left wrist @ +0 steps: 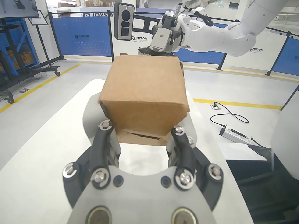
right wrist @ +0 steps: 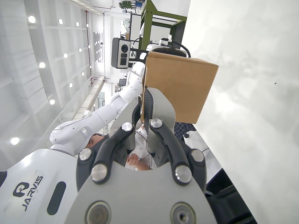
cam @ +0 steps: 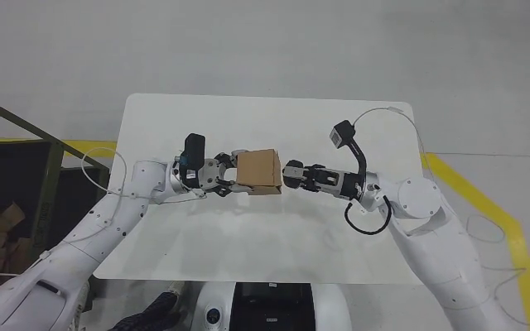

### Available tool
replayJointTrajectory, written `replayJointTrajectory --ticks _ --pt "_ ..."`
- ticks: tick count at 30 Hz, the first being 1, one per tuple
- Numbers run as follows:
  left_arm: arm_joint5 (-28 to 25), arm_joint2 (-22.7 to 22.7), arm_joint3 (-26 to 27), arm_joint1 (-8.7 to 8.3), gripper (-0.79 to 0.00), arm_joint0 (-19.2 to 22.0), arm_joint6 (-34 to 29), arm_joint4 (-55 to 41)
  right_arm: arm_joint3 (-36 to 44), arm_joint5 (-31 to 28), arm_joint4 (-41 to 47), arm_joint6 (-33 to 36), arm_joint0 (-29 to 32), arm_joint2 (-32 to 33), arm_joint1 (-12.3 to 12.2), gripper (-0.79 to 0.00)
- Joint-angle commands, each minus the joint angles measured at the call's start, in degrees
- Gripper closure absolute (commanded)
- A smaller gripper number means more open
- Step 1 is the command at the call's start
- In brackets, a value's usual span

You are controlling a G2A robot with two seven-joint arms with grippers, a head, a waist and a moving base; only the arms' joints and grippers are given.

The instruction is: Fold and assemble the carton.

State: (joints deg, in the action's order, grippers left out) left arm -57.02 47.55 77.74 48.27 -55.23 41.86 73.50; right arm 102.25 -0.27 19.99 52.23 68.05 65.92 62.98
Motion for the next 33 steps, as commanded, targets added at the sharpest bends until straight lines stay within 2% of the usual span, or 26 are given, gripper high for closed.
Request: replayJointTrajectory --ticks 1,12,27,33 --pt "0.0 0.0 0.0 0.0 0.0 0.0 0.0 0.0 0.2 -0.3 0.2 0.1 0.3 -0.1 0.0 0.0" --pt "0.0 0.0 0.0 0.0 0.0 0.0 0.0 0.0 0.2 -0.4 0.4 0.6 0.5 -0.7 0.0 0.0" --pt "0.0 0.0 0.0 0.0 0.0 0.0 0.0 0.0 -2.2 -0.2 0.0 0.0 -3.0 -4.7 0.9 0.0" --pt "0.0 0.0 0.0 0.0 0.0 0.0 0.0 0.0 -2.2 -0.9 0.3 -0.9 -2.3 -2.9 0.7 0.0"
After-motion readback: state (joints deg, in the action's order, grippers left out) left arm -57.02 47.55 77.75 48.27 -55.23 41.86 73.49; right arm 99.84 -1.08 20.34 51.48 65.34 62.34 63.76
